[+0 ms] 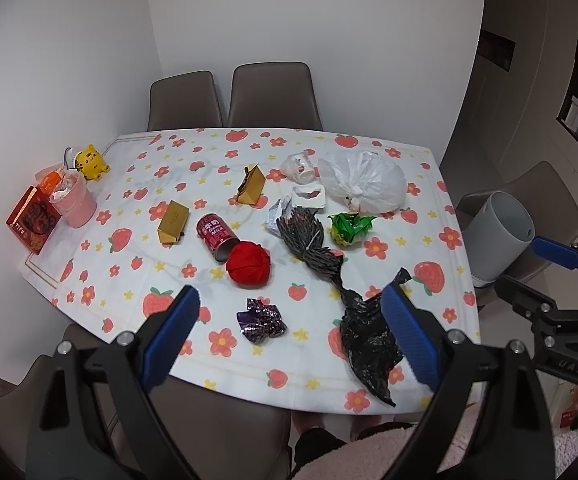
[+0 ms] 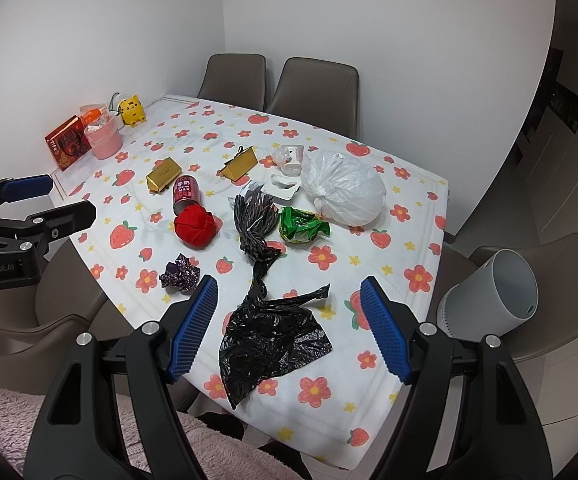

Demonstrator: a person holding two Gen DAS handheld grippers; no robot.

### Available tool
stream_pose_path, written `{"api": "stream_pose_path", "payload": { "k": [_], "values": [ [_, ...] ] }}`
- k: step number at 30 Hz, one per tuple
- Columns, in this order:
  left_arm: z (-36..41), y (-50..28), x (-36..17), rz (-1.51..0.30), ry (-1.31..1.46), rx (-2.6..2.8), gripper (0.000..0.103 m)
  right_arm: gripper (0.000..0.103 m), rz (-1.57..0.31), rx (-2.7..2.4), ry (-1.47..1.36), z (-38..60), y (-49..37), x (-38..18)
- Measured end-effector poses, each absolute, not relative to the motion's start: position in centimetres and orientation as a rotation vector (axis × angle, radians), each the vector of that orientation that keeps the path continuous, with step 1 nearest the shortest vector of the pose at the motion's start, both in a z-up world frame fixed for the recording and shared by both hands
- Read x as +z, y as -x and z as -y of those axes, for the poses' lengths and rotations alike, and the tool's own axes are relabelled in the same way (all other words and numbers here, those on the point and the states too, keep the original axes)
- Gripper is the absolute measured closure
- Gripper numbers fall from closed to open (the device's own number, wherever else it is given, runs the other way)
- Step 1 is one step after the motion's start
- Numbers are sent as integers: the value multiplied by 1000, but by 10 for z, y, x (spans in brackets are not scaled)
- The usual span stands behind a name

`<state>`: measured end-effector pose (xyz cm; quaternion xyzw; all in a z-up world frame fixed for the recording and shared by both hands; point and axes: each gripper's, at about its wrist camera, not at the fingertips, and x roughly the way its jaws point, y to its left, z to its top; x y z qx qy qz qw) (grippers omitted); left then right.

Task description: Collect trash

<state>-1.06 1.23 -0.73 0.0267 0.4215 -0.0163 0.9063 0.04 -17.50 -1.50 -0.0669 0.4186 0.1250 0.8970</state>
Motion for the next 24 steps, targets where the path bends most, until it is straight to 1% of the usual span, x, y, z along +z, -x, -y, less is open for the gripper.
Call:
{"api": "stream_pose_path", "payload": {
  "k": [24],
  "values": [
    [1, 5, -2, -886, -104, -63, 11, 32, -861, 304, 137, 173, -7, -10]
  ]
}}
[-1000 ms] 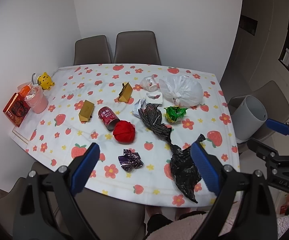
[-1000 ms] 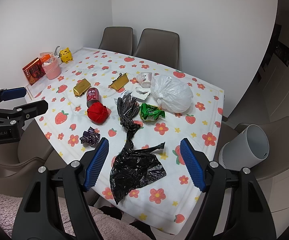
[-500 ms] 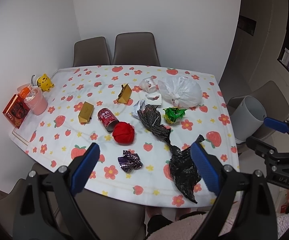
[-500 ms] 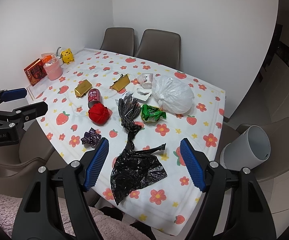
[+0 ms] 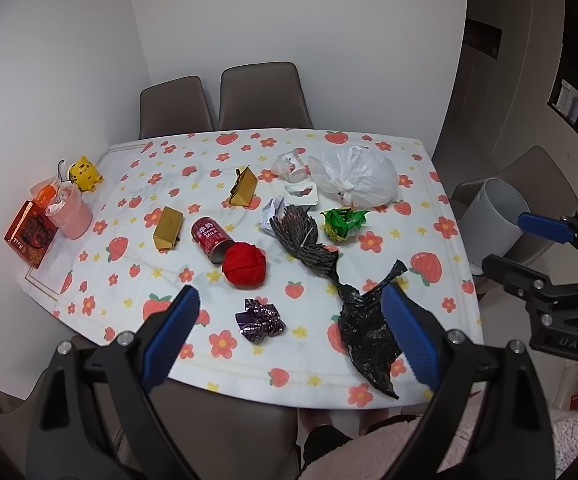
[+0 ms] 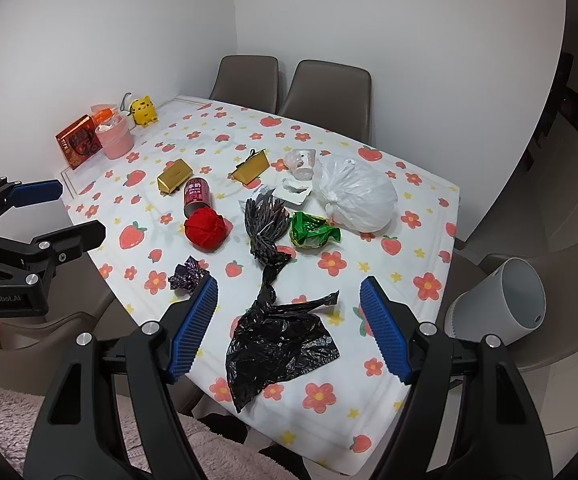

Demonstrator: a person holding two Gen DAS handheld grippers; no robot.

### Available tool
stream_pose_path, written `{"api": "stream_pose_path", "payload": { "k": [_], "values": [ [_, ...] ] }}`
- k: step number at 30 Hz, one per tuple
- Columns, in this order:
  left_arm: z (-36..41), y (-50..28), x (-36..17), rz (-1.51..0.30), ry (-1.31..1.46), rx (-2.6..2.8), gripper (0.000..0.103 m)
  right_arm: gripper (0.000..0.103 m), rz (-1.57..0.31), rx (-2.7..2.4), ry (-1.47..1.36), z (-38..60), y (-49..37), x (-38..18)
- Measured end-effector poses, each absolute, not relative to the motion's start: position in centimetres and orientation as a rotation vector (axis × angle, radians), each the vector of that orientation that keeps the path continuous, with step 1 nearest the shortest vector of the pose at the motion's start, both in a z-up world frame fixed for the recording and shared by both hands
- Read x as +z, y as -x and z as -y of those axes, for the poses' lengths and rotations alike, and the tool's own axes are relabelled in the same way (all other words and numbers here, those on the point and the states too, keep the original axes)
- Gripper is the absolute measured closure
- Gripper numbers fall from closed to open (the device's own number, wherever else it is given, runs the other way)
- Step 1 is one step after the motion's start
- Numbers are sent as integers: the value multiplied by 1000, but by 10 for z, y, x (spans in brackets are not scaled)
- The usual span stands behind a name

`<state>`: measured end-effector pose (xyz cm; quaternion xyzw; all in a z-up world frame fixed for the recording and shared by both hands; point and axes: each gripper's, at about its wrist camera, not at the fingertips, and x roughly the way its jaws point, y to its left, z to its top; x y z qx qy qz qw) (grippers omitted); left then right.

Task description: Collect trash

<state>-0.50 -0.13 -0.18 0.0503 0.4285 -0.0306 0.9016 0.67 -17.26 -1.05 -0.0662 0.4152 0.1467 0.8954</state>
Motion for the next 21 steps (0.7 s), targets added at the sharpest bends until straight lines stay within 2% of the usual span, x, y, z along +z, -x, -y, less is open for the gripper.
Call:
{"api": "stream_pose_path", "payload": {
  "k": [21],
  "values": [
    [-3, 9, 0, -887, -103, -61, 11, 32, -859, 302, 136, 172, -6, -10]
  ]
}}
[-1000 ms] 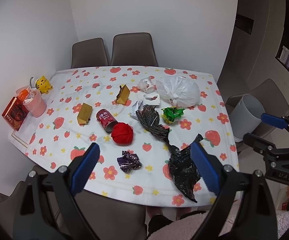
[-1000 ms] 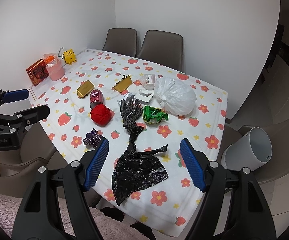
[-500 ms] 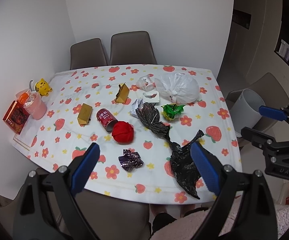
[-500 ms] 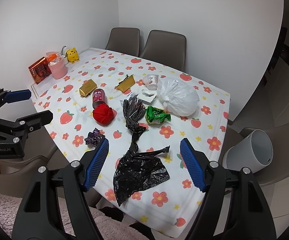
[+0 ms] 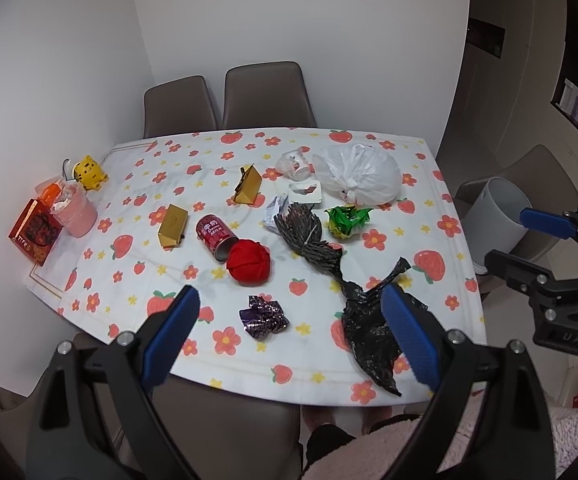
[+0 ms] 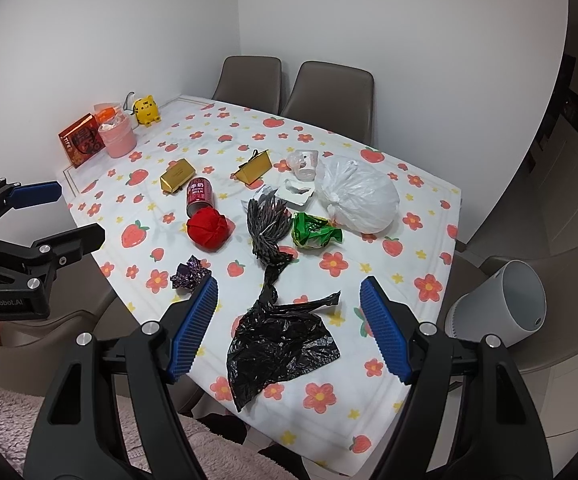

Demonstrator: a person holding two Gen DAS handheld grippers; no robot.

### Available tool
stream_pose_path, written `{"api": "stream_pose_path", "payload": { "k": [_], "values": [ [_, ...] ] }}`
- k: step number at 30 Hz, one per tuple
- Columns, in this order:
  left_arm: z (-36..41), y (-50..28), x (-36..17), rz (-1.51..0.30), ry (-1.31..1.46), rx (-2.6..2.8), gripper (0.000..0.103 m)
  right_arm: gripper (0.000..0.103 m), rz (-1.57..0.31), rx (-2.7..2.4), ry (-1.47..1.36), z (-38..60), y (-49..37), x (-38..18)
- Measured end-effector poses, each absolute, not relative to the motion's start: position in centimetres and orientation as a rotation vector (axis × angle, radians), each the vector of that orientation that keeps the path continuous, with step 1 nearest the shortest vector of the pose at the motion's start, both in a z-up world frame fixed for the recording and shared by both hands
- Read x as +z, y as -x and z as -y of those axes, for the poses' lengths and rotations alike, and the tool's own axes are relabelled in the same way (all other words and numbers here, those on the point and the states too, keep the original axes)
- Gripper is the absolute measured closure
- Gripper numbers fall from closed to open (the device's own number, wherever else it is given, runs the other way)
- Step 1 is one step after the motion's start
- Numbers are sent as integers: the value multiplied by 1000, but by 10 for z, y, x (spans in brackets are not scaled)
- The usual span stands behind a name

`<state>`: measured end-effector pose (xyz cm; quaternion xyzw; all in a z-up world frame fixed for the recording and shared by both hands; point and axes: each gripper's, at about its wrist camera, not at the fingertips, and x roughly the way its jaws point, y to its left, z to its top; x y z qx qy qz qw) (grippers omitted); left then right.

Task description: Collect trash

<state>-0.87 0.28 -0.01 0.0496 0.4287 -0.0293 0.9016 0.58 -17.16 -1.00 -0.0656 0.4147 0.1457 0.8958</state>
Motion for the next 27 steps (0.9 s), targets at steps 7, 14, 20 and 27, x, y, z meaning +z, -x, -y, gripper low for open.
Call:
{"api": "stream_pose_path", "payload": {
  "k": [7, 14, 20, 27],
  "values": [
    [-6, 11, 0, -888, -101, -62, 11, 32, -859, 302, 136, 171, -5, -10],
    [-17, 20, -4, -894, -78, -68, 11, 32, -859, 301, 137, 172, -5, -10],
    [-20, 19, -10, -900, -58, -51, 11, 32, -866, 301, 140, 167, -2, -18],
    [-23, 11, -35, -921, -75, -20, 11, 32, -885, 303, 153, 160, -7, -39]
  ]
}}
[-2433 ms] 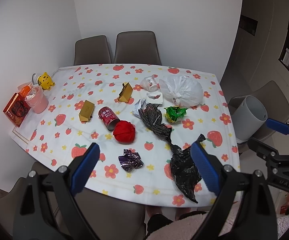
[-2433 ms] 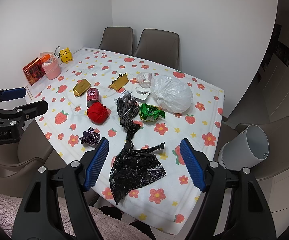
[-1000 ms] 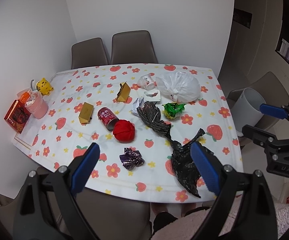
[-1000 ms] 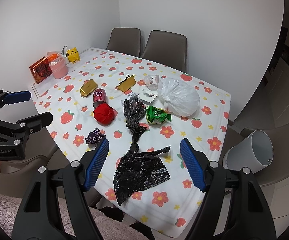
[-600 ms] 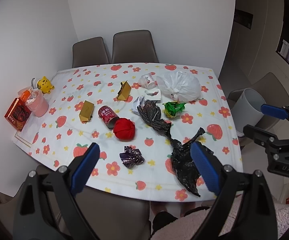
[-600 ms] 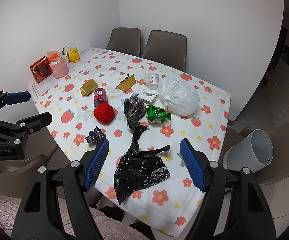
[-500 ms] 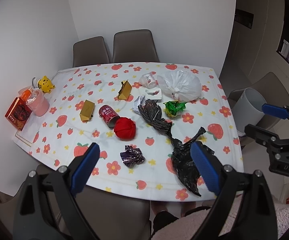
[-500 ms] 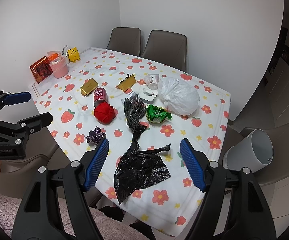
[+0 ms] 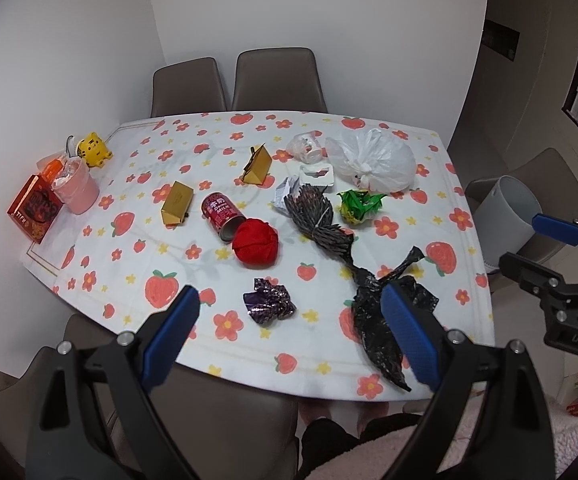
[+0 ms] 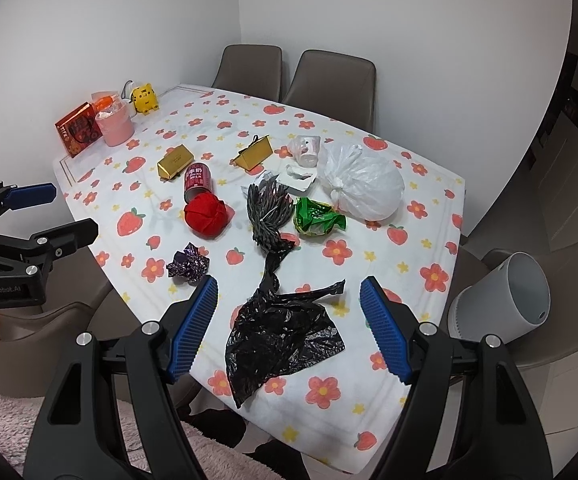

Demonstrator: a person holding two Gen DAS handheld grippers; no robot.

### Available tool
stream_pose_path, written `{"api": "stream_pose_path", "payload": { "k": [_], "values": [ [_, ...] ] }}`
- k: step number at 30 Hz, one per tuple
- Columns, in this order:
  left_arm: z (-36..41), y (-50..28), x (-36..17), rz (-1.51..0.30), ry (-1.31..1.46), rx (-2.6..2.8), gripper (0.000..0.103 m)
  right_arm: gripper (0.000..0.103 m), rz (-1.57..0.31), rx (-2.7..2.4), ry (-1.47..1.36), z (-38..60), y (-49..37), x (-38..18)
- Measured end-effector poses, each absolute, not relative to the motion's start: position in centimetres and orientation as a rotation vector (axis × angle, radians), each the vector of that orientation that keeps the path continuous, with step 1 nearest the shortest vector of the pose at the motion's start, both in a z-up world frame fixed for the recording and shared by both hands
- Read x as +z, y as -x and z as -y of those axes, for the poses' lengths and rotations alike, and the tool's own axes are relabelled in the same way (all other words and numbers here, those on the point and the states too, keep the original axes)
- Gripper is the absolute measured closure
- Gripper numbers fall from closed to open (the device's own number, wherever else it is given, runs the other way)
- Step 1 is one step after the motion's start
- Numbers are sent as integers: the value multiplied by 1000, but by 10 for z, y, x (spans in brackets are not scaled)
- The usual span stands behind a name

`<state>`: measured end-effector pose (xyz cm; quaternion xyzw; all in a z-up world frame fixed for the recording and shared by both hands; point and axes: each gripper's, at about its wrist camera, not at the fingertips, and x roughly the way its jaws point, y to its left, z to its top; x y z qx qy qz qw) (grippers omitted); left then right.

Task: Collect trash
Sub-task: 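Grasp the purple foil wrapper with the left tool while the right tool grasps the black bag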

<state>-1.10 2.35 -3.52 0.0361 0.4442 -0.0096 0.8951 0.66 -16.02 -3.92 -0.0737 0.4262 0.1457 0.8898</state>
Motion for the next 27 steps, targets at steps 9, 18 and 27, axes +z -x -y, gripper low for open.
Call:
{"api": "stream_pose_path", "payload": {
  "k": [9, 18, 27],
  "values": [
    [-33, -13, -108, -979, -143, -17, 11, 32, -955, 337, 166, 138, -26, -96],
    [-47, -45, -183, -1028, -159, -48, 11, 32, -1019, 289, 164, 128, -55, -168],
    [-59, -78, -257, -1105, -165, -81, 30, 32, -1088, 273, 192, 125, -82, -236]
  ]
}}
